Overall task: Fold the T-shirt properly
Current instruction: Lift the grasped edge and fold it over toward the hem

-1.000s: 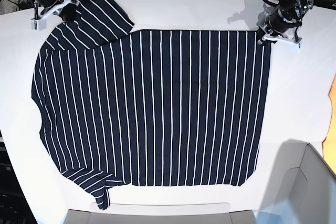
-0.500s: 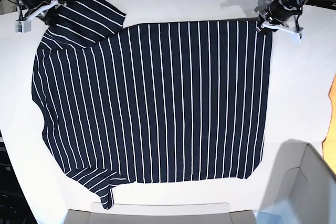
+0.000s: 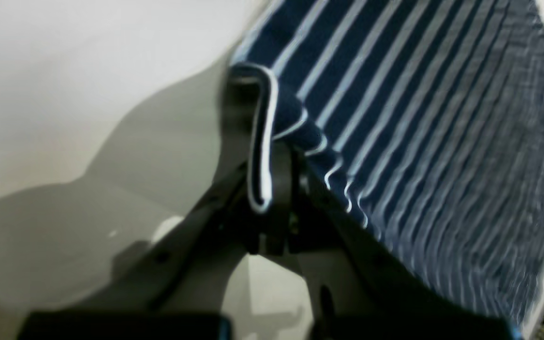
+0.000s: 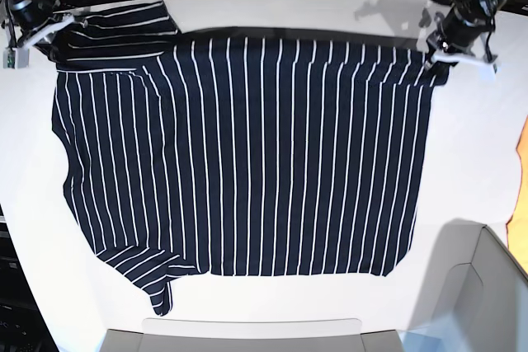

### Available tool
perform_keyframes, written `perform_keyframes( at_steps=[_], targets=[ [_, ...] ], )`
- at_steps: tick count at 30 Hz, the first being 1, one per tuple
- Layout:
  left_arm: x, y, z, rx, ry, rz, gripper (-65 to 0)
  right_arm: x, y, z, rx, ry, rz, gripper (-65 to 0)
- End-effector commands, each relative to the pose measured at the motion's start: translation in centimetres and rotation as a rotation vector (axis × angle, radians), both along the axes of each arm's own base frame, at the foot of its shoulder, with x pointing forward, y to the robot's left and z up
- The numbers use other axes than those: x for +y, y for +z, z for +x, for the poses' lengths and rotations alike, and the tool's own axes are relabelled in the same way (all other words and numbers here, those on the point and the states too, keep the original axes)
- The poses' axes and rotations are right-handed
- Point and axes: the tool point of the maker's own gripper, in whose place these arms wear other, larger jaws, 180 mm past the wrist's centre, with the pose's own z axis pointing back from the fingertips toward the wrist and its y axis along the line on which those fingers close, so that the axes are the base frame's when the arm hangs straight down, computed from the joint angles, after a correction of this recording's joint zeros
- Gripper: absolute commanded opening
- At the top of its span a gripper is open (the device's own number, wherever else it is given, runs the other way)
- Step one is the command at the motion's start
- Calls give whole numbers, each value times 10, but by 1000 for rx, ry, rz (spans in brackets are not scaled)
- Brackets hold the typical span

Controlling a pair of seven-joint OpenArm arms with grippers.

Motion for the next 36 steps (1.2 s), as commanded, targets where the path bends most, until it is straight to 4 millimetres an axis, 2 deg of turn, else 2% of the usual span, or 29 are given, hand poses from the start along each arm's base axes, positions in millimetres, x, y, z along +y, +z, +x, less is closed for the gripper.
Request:
perform_keyframes(
  at_steps=[1,6,13,22,29,31,36],
  targets=[
    [1,9,8,-32,-2,4,-650,2,11,13,-41,35,-28,-650],
    [-8,15,24,-70,11,-32,-650,19,5,40,-31,103,-85,-650],
    [-5,18,34,-89,16,-16,-650,33,8,67,-49,159,-135,-650],
    [9,31,63,-126,22,96,-650,32,11,97,-63,167,-181,-650],
    [16,17,80,-108,52,52,-650,20,1,119,-47,154,-154,-650],
    [11,16,88,-113,43,38,-650,20,-6,123,-26,174,-151,-650],
    [12,12,104,-117,50,8,-650,17,-3,138,-39,175,-144,-650]
  ],
)
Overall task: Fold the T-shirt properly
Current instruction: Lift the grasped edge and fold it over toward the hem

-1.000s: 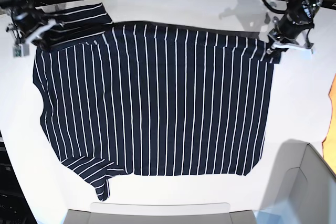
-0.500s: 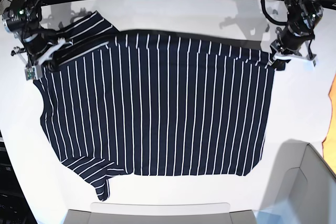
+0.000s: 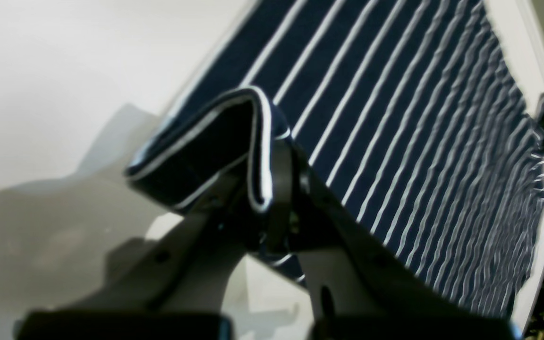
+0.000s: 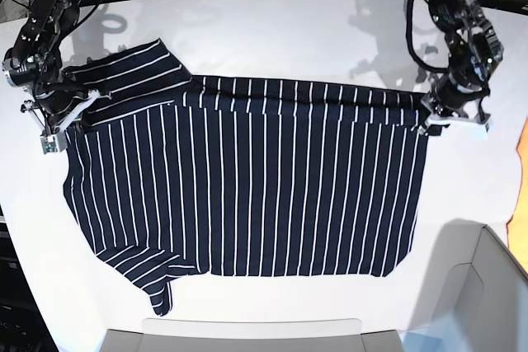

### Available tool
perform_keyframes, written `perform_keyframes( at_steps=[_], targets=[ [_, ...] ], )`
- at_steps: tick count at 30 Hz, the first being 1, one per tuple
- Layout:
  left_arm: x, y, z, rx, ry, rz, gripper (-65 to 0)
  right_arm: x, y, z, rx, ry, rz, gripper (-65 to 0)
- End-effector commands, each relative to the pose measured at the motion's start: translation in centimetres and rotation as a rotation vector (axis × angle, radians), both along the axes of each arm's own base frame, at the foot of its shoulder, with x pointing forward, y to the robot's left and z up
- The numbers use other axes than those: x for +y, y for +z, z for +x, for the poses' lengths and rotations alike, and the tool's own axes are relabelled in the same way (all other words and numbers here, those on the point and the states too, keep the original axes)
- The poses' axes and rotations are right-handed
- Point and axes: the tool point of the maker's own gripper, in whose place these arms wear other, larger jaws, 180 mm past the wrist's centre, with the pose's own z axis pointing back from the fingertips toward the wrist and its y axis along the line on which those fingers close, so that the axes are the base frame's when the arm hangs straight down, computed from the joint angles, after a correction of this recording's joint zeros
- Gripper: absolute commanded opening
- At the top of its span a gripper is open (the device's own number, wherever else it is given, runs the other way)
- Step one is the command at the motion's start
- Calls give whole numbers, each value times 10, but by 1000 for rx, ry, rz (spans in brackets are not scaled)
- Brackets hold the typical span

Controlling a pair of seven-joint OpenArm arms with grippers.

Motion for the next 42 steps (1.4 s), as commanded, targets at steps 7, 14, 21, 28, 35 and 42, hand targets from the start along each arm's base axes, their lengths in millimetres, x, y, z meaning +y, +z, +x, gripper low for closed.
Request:
perform_keyframes(
  at_steps=[7,14,21,28,35,42],
  targets=[
    [18,13,29,-45,20,31,-650,-14,19,34,-61,15,-16,-650],
    [26,18,50,-48,37,60,-650,-5,13,53,-63,45,10,-650],
    [24,15,72,-49,50,0,-650,-10,17,75,-71,26,23,-650],
    [32,23,96,-65,61,-27,-650,10,20,103,-79,97,-15,-650],
    [28,16,114,-44,67,-89,-650,7,10,116,-55,79,25,-650],
    [36,22,122,-52,74,-90,-650,1,3,121,-78,62,59,-650]
  ],
)
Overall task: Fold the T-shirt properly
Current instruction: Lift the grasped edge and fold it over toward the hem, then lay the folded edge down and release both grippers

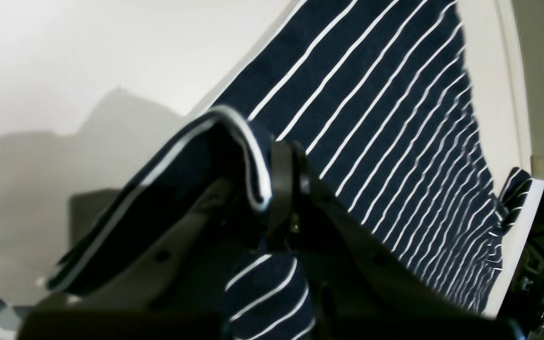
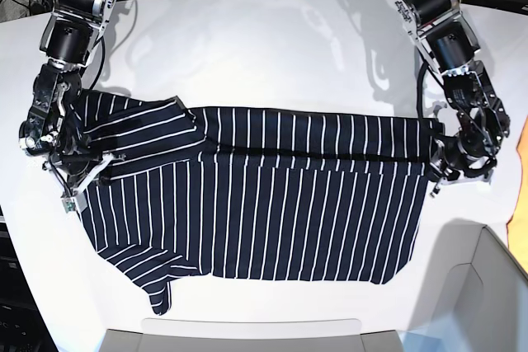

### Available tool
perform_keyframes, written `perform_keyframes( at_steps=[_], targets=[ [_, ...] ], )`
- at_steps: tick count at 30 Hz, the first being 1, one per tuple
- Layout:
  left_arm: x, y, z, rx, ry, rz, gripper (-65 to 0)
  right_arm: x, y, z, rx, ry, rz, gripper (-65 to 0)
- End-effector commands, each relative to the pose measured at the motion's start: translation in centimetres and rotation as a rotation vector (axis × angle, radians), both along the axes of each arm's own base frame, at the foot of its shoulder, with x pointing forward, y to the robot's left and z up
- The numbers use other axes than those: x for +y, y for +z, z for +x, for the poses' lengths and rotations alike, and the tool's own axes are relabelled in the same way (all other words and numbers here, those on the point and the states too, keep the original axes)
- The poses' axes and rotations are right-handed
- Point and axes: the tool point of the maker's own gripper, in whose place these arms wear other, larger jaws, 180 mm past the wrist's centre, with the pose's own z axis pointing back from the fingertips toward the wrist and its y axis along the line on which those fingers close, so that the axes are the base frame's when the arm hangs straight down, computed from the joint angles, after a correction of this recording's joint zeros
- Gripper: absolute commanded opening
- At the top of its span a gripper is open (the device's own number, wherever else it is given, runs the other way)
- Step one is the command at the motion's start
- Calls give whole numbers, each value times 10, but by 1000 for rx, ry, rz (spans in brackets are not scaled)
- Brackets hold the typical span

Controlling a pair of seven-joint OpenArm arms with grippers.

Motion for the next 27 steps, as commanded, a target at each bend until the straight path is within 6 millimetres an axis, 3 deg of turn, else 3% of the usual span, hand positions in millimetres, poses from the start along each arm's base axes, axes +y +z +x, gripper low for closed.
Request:
perform_keyframes(
  at_steps=[1,5,9,20,24,27],
  targets=[
    [9,22,14,-61,7,20,-650,-12,28,16,-86,-10,-15,-650],
    [11,32,23,-94,19,27,-650,-14,40,25,-113,-15,-14,-650],
    [-1,25,32,-60,-31,27,-650,-16,50,32,-136,-17,-20,-650],
    [-3,8,39,-28,-46,76,-631,-26,48,39,-128,-39,1,-650],
    [-3,8,38,-27,-48,74,-522,-32,51,39,-131,-41,-13,-545],
    [2,10,37,-26,-44,83,-514,-32,53,39,-135,-41,-13,-486]
  ],
)
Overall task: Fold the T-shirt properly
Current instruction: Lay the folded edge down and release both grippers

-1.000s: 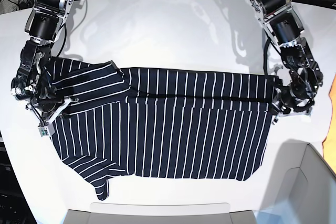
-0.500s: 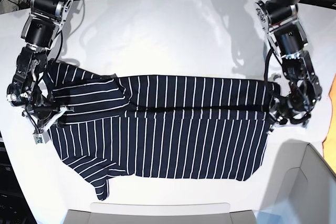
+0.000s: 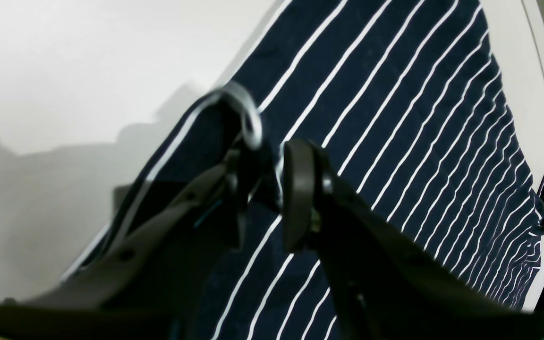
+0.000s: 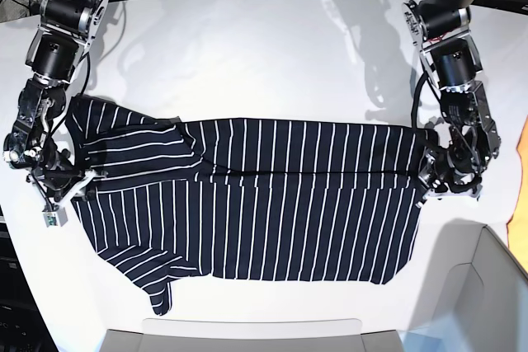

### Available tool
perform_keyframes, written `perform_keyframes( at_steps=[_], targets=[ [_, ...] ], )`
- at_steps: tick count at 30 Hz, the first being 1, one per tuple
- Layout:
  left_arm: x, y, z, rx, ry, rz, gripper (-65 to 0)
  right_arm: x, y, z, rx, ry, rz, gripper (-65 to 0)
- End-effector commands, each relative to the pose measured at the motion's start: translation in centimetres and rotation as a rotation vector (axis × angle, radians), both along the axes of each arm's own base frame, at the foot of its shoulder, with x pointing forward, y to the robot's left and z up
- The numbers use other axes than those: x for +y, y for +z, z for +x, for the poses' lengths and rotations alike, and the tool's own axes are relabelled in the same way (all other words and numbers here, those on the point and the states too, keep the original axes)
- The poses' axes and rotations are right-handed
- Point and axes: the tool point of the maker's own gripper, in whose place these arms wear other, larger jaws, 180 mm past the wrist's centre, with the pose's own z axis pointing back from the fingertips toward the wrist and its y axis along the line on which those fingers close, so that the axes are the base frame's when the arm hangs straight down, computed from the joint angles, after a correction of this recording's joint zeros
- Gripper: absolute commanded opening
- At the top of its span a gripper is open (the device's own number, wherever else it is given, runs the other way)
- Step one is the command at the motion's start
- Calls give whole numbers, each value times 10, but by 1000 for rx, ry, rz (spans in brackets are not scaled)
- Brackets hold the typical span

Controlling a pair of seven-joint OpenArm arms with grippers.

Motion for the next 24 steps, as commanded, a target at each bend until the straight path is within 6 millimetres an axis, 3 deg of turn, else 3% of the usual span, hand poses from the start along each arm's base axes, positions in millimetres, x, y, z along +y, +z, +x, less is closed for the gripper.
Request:
perform_keyframes(
  at_steps=[1,5,7,10,12,15,19,22,24],
  targets=[
    [15,25,14,-62,12,28,-514,-7,27,14,-80,-4,-11,-473],
    [22,29,13,-71,23,37,-513,-12,41,18,-118,-10,20,-455],
    [29,50,17,-123,21,75,-514,-21,50,17,-138,-15,28,-456],
    [27,72,5,-193,-12,159,-518,-21,49,10,-141,-10,44,-457],
    [22,84,-3,-229,-35,205,-557,-19,47,0,-131,9,9,-458],
    [2,75,-8,-216,-85,217,-650,-7,33,-18,-71,41,-14,-499],
    [-41,55,-7,-168,-232,246,-650,2,21,-26,-48,45,4,-650],
    [-57,30,-8,-93,-323,345,-650,5,18,-27,-40,52,2,-650],
    [-53,13,-6,-66,-337,444,-650,7,7,-28,-8,49,-20,-650]
  ],
)
